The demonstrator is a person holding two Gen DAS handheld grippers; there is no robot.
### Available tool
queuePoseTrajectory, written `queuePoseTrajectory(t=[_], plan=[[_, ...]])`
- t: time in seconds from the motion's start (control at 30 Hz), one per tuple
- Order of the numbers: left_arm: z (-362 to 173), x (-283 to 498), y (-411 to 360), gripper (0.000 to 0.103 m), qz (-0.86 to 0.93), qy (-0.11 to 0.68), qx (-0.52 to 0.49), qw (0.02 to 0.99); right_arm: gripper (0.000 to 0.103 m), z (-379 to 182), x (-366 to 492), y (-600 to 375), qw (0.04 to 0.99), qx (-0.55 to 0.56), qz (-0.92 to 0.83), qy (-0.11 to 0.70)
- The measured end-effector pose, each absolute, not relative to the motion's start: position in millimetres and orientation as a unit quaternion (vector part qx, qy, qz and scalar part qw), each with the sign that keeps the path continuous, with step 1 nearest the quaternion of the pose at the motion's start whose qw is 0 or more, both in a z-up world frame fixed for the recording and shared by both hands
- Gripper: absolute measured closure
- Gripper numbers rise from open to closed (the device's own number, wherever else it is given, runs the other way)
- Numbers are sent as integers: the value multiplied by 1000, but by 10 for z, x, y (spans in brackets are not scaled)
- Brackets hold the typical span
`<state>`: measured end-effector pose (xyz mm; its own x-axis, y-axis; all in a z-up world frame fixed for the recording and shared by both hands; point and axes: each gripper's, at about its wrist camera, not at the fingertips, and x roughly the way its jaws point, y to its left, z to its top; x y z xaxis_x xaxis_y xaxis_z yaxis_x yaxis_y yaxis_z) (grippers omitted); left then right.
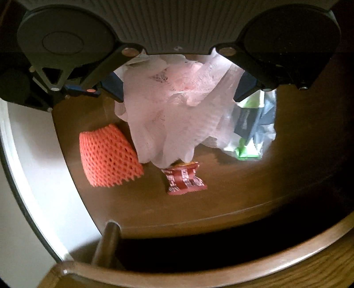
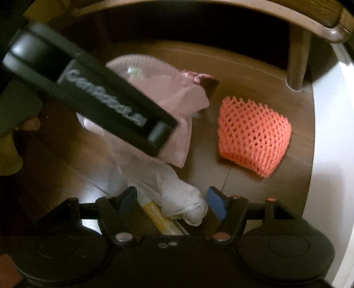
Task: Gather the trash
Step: 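Lower both tools to the pink mesh sponge and white cloth, then grasp the pink mesh sponge with the left tool while the right tool grasps the white cloth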
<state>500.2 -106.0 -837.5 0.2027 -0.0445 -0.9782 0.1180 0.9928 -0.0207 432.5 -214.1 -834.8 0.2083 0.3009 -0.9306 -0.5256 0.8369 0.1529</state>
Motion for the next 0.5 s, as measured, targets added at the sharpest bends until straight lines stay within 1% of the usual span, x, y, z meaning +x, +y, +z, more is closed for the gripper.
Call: queuePoseTrajectory(t=[0.03,0.07,0.1,0.17,0.2,0.27,0.3,0.33,0.37,0.4,0.47,0.5], plan=[[-8401,5000,-1059,2,-51,630,32,774,45,-8362,4309,-2126,770,-105,270,569],[-8426,4994,-1052,7,-51,631,33,773,69,-8373,4295,-2112,770,-111,266,569],[-8444,4995,-1038,10,-51,634,32,771,73,-8381,4286,-2102,771,-117,256,572],[-8470,4999,-997,28,-47,639,21,767,73,-8374,4300,-2123,767,-99,255,581],[-8470,5006,-972,33,-45,641,15,766,73,-8369,4306,-2123,766,-96,256,583],[-8461,5027,-936,52,-38,642,9,766,77,-8335,4299,-2116,765,-101,263,580],[-8444,5032,-912,57,-38,642,5,766,79,-8318,4296,-2117,763,-100,266,581],[-8442,5040,-896,66,-37,641,3,767,81,-8308,4290,-2122,761,-96,270,582],[-8428,5042,-881,73,-34,639,3,768,83,-8291,4290,-2124,760,-95,273,582],[-8408,5039,-867,75,-32,638,3,769,84,-8272,4294,-2124,760,-95,273,582],[-8354,5037,-829,82,-29,632,0,774,85,-8218,4286,-2130,760,-94,277,581],[-8326,5039,-809,83,-27,631,-3,775,86,-8202,4299,-2132,760,-97,276,580]])
